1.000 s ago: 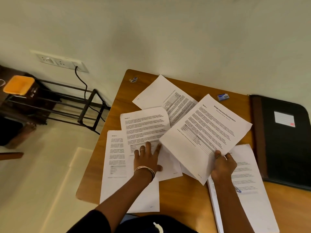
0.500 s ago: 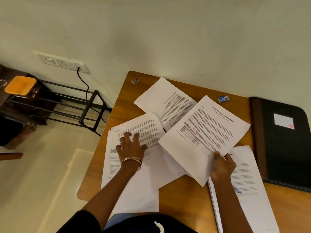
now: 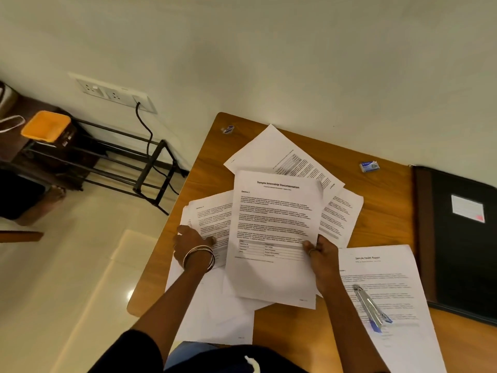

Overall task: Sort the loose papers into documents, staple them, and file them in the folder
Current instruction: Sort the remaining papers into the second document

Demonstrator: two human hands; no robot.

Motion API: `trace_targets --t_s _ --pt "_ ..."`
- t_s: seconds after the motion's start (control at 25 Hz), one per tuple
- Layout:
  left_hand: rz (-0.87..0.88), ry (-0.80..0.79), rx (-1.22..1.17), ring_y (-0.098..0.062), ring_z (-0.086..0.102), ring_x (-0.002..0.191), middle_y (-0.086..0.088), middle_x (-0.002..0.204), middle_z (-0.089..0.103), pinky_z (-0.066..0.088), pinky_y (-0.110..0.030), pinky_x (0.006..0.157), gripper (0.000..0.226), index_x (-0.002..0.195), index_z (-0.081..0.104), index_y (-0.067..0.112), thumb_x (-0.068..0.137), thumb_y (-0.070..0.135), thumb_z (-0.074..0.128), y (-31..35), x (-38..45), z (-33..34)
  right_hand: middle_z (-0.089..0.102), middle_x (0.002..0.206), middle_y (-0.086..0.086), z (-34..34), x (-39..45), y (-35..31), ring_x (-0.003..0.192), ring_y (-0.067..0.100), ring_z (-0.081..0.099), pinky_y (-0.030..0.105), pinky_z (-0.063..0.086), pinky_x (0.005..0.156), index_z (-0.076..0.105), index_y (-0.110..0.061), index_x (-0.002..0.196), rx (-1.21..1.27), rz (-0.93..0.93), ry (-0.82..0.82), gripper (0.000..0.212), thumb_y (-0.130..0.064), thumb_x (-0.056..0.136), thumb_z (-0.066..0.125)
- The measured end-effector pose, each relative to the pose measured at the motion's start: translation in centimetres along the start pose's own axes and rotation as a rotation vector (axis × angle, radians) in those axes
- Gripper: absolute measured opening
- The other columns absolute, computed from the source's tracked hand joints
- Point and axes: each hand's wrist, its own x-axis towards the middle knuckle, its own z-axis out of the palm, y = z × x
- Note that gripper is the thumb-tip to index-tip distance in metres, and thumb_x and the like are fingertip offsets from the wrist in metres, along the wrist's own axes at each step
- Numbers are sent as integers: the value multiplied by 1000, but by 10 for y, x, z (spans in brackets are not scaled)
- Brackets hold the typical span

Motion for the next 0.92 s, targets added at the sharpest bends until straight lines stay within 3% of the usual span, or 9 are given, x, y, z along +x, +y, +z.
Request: trace_targets --t_s 0.12,0.28,0.36,0.48,0.56,0.64,0.72,0.8,0.92 --pt "13 -29 -126 -37 62 95 -16 107 64 53 -47 81 53 114 51 4 72 23 78 -3 7 -1 66 107 -6 1 4 5 100 17 62 41 51 90 60 -19 121 -2 16 17 30 -8 94 57" --pt "130 39 -280 -35 61 94 -15 103 65 51 -39 78 31 106 62 4 83 23 68 -7 8 -8 65 100 -13 -5 -2 -4 93 8 61 30 51 79 61 -18 116 86 2 14 29 -2 94 54" --pt "197 -14 -479 -31 62 94 -9 105 61 51 -33 71 35 119 49 7 88 16 61 -1 3 -20 69 101 -8 -8 -4 -5 93 12 64 31 53 78 63 -15 113 125 -7 -32 27 0 93 55" --pt "439 -141 -671 -14 65 90 9 107 59 57 -28 66 66 141 28 27 87 5 60 3 1 -38 72 96 -3 -6 -6 -2 91 14 66 26 52 75 67 -13 108 70 -43 -93 23 -2 91 58" --pt "563 -253 -669 -13 61 104 14 114 57 56 -23 72 52 132 48 24 88 -3 55 4 1 -45 70 92 1 -1 -7 -2 91 18 63 28 50 75 71 -15 94 18 -69 -109 20 0 89 59" --pt "593 -390 -731 -18 56 113 13 116 60 54 -25 83 36 108 67 17 90 -8 48 6 -5 -49 69 96 5 6 -6 0 97 25 61 37 52 83 72 -15 88 -36 -111 -95 19 0 87 62" --pt "427 -519 -909 -22 59 108 10 105 68 54 -37 87 28 98 69 17 93 1 47 13 -16 -55 69 103 8 12 -7 -2 102 23 62 30 53 87 70 -10 105 25 -89 -74 20 0 87 63" --pt "240 -606 -982 -28 62 97 0 94 70 52 -48 85 20 93 69 20 94 19 49 18 -22 -58 69 102 4 17 -14 -9 94 9 64 13 52 78 65 -6 112 77 -99 -73 26 4 89 60" --pt "385 -629 -845 -27 66 92 1 94 72 56 -46 77 30 96 69 23 72 42 70 17 -24 -60 69 111 4 21 -13 -9 102 11 63 20 51 86 64 -7 116 97 -104 -109 30 4 89 59"
